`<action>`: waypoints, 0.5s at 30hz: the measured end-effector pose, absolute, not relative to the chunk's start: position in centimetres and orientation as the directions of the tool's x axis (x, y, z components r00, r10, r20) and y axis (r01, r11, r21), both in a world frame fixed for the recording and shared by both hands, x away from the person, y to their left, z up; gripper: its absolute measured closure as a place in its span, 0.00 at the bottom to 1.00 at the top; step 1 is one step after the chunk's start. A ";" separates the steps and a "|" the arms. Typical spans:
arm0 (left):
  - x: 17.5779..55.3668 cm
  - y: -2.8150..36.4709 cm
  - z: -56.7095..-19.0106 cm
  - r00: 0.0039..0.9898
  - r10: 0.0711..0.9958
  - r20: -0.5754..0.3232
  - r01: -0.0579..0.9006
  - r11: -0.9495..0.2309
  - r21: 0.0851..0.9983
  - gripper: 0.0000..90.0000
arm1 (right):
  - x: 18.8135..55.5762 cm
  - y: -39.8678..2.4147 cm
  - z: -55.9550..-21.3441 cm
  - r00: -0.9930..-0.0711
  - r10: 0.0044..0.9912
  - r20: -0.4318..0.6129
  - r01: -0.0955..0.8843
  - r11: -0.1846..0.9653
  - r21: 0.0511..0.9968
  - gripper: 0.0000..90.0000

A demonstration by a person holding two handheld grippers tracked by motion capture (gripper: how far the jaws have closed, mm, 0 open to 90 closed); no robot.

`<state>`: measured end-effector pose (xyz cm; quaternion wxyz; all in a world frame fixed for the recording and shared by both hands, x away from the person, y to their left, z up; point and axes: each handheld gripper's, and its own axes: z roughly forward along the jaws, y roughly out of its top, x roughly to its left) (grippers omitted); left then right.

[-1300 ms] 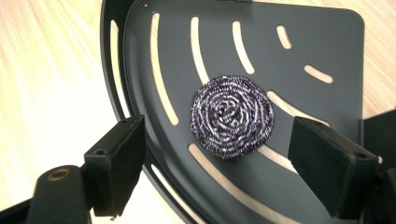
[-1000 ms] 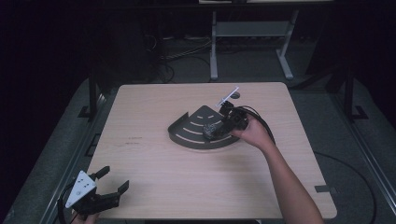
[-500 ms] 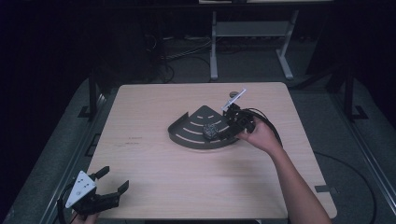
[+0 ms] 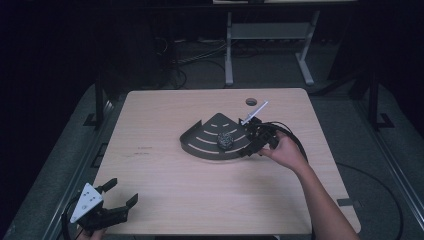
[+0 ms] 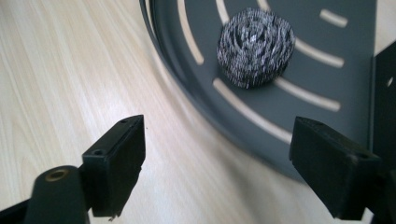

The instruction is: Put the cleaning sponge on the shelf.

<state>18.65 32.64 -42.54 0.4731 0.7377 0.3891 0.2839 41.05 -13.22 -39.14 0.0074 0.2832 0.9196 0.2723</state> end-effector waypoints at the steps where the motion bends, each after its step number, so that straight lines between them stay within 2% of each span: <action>1: 18.7 32.6 -42.5 0.536 0.843 0.051 0.306 -0.251 0.918 0.15 | 40.9 -13.4 -39.2 -0.840 0.525 0.141 0.515 0.686 0.513 0.21; 15: 18.6 32.5 -42.5 0.532 0.845 0.050 0.307 -0.248 0.919 0.15 | 39.0 -15.7 -40.0 -0.830 0.534 0.158 0.528 0.666 0.527 0.20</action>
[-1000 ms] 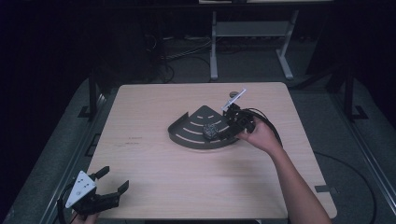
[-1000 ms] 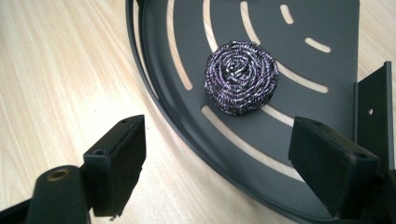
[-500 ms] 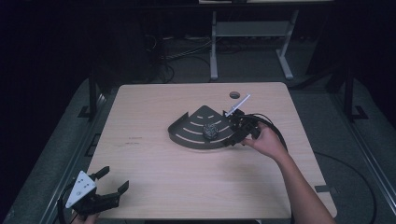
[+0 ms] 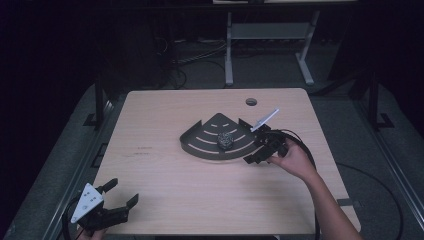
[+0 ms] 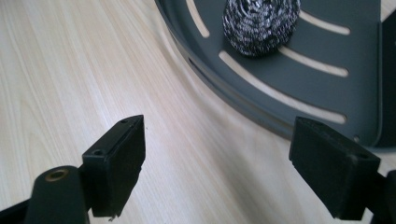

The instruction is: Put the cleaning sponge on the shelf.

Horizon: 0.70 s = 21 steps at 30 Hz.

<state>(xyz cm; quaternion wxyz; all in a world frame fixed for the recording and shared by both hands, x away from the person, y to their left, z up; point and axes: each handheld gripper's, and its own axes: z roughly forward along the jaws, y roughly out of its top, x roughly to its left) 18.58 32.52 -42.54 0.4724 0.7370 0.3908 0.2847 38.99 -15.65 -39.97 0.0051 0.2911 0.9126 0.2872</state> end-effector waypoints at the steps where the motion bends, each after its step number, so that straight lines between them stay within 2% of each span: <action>1: 18.6 32.5 -42.5 0.533 0.845 0.051 0.307 -0.249 0.919 0.15 | 38.9 -15.8 -40.0 -0.829 0.535 0.161 0.530 0.662 0.529 0.20; 21: 18.6 32.5 -42.6 0.536 0.842 0.051 0.307 -0.251 0.918 0.15 | 35.4 -17.6 -41.4 -0.839 0.523 0.150 0.514 0.672 0.532 0.20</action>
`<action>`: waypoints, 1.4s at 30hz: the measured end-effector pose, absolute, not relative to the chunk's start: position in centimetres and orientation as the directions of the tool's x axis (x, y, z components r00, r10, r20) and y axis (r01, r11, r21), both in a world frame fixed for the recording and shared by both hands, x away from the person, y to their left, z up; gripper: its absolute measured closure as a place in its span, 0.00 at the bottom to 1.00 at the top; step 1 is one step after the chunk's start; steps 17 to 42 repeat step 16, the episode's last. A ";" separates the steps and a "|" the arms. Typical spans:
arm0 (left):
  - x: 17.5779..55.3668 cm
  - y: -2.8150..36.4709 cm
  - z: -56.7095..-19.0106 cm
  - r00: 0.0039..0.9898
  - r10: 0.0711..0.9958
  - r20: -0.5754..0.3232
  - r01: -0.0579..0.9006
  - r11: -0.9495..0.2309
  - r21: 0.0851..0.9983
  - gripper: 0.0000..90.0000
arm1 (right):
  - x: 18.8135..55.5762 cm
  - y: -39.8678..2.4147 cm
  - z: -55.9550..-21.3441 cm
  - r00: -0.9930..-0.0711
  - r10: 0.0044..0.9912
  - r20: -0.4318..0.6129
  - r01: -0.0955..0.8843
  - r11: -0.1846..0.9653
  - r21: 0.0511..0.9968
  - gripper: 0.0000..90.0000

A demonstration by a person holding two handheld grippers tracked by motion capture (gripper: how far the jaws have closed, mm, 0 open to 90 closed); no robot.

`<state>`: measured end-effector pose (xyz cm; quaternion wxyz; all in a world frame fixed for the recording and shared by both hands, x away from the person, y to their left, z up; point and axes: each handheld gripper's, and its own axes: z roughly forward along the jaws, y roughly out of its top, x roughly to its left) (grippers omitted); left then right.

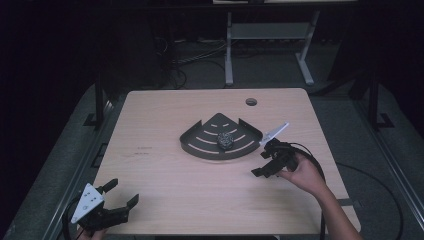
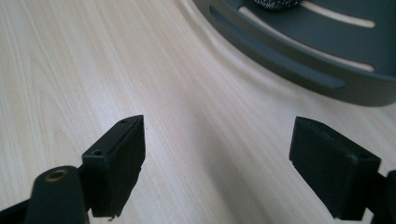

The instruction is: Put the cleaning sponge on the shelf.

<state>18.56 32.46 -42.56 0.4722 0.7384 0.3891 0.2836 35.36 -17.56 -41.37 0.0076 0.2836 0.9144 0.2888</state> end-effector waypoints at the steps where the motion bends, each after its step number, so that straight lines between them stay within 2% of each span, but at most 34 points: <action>1: 18.5 32.4 -42.6 0.536 0.843 0.052 0.306 -0.252 0.918 0.15 | 35.2 -17.6 -41.4 -0.839 0.522 0.153 0.515 0.671 0.534 0.20; 16: 18.8 32.1 -42.7 0.547 0.836 0.049 0.311 -0.256 0.915 0.15 | 32.0 -19.1 -43.2 -0.835 0.522 0.172 0.520 0.649 0.556 0.19; 42: 18.8 32.1 -42.7 0.547 0.836 0.049 0.311 -0.256 0.915 0.15 | 32.0 -19.1 -43.2 -0.835 0.522 0.172 0.520 0.649 0.556 0.19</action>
